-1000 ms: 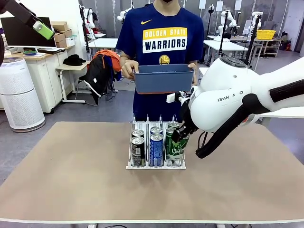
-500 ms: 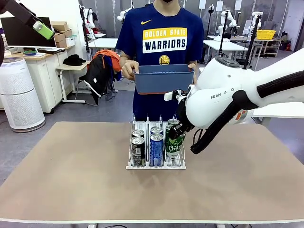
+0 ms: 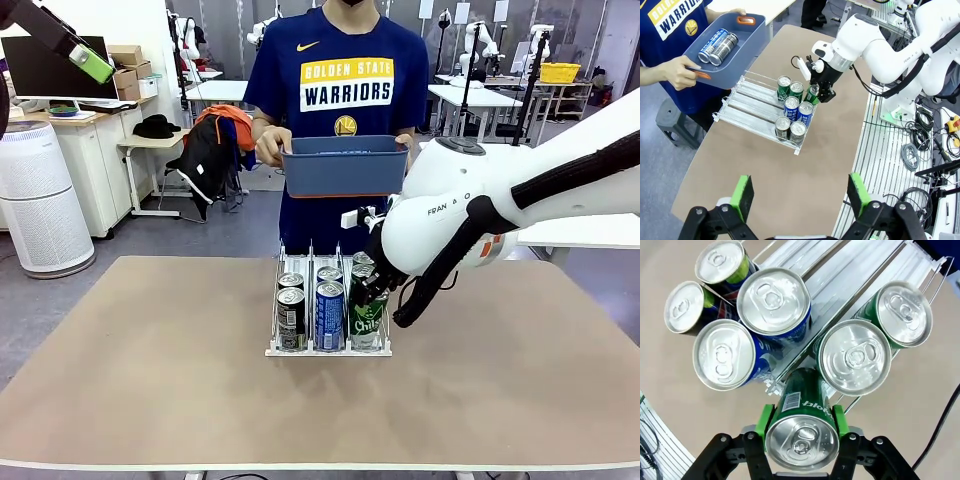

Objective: Fill the beverage cans into the dispenser.
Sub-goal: Place the picked Sprite in the line of the Automatic Can Dispenser with the same cans.

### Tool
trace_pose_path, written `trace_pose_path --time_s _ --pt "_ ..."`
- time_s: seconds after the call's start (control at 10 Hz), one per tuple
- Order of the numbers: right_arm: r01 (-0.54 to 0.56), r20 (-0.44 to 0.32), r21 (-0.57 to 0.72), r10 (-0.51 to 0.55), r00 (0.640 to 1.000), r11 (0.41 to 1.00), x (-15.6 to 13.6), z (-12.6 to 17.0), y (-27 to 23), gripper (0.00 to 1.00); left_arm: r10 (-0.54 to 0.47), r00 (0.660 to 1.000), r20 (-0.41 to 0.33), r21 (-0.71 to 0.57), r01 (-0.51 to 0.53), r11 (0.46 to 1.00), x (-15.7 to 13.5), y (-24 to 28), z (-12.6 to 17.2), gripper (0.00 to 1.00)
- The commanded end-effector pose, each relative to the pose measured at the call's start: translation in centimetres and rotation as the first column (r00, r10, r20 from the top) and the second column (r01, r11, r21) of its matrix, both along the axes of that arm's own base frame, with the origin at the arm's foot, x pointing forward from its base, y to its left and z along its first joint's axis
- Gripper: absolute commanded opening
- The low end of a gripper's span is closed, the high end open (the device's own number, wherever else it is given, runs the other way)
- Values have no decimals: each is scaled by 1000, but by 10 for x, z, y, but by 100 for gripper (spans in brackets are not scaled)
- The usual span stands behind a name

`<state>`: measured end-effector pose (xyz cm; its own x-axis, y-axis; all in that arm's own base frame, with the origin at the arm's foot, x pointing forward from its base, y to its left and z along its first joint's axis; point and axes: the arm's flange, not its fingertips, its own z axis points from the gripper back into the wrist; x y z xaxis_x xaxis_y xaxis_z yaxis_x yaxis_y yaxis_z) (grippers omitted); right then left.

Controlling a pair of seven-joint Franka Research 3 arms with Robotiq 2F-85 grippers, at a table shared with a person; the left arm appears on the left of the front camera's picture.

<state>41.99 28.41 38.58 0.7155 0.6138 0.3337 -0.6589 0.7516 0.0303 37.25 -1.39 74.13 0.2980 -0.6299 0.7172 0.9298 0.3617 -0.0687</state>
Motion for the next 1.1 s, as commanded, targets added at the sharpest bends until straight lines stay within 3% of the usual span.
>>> trace_pose_path --time_s 0.0,0.2,0.3,1.0 --pt "-15 8 -40 15 1000 999 13 9 5 58 1 1000 0 -2 -1 1000 0 1 0 100" --pt "-64 -14 -71 64 998 995 13 13 5 58 1 1000 0 -2 -1 1000 0 1 0 100" --pt "-18 -20 -28 18 1000 999 4 2 2 58 1 1000 0 -2 -1 1000 0 1 0 100" --pt "-18 -20 -28 18 1000 999 4 2 2 58 1 1000 0 -2 -1 1000 0 1 0 100"
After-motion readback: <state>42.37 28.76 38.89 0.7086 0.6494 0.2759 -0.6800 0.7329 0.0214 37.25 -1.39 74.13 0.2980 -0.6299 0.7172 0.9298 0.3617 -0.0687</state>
